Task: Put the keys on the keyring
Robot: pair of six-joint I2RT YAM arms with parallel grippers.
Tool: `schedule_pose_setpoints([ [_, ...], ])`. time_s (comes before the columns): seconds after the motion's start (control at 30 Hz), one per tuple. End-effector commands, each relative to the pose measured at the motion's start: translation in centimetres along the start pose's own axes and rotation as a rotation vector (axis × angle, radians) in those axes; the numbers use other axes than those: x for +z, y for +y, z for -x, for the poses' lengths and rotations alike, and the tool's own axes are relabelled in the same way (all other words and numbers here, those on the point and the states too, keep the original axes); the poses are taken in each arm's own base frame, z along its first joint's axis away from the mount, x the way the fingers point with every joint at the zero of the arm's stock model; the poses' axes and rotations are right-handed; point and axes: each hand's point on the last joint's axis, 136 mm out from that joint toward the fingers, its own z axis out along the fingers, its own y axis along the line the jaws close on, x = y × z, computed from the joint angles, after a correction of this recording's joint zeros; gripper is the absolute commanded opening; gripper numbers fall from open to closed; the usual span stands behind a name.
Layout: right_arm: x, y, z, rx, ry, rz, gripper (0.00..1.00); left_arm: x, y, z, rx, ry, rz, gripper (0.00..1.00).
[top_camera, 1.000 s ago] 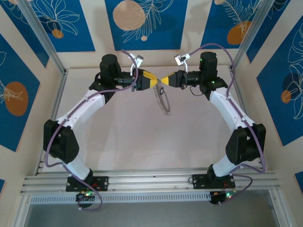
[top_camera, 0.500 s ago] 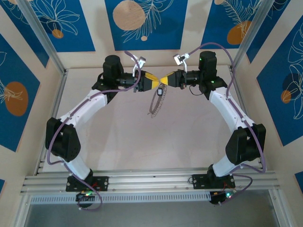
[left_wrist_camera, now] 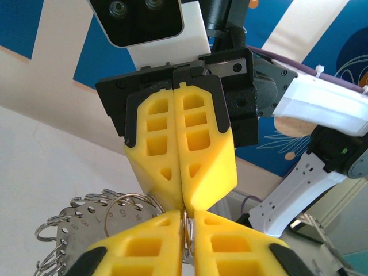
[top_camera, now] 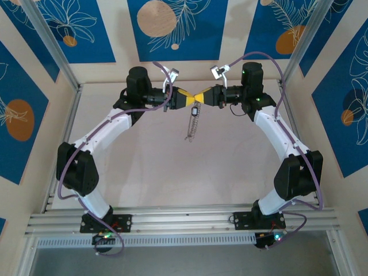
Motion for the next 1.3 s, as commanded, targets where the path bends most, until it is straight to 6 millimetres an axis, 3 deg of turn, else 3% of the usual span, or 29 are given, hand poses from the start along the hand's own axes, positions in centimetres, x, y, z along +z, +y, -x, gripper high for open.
schedule_pose_setpoints([
  [0.0,0.2,0.7,0.5,-0.031,0.008,0.022,0.00,0.4,-1.2,0.8,0.054,-0.001,-0.049,0.06],
  [0.07,0.2,0.6,0.6,-0.031,0.006,0.019,0.00,0.4,-1.2,0.8,0.054,0.000,-0.053,0.00],
  [0.17,0.1,0.5,0.9,-0.026,-0.004,0.003,0.00,0.3,-1.6,0.8,0.067,-0.006,-0.060,0.00],
  [0.27,-0.6,0.5,1.3,-0.033,-0.035,-0.037,0.26,0.3,-1.7,1.0,0.075,-0.015,-0.058,0.00],
  [0.33,-1.3,0.8,1.4,-0.043,-0.061,-0.062,0.32,0.2,-1.9,1.2,0.082,-0.022,-0.056,0.00],
  [0.5,-2.9,1.2,0.9,-0.056,-0.130,-0.144,0.35,0.2,-2.3,1.8,0.088,-0.039,-0.066,0.00],
  [0.77,-4.2,-0.6,-1.2,-0.058,-0.247,-0.315,0.41,0.0,-3.3,2.8,0.101,-0.063,-0.096,0.00],
  [1.07,-1.7,1.0,-3.1,-0.145,-0.200,-0.284,0.46,-0.1,-4.0,3.4,0.101,-0.075,-0.109,0.00],
  [1.27,-0.5,1.1,-3.2,-0.191,-0.193,-0.298,0.46,-0.2,-4.3,3.6,0.099,-0.077,-0.119,0.00],
])
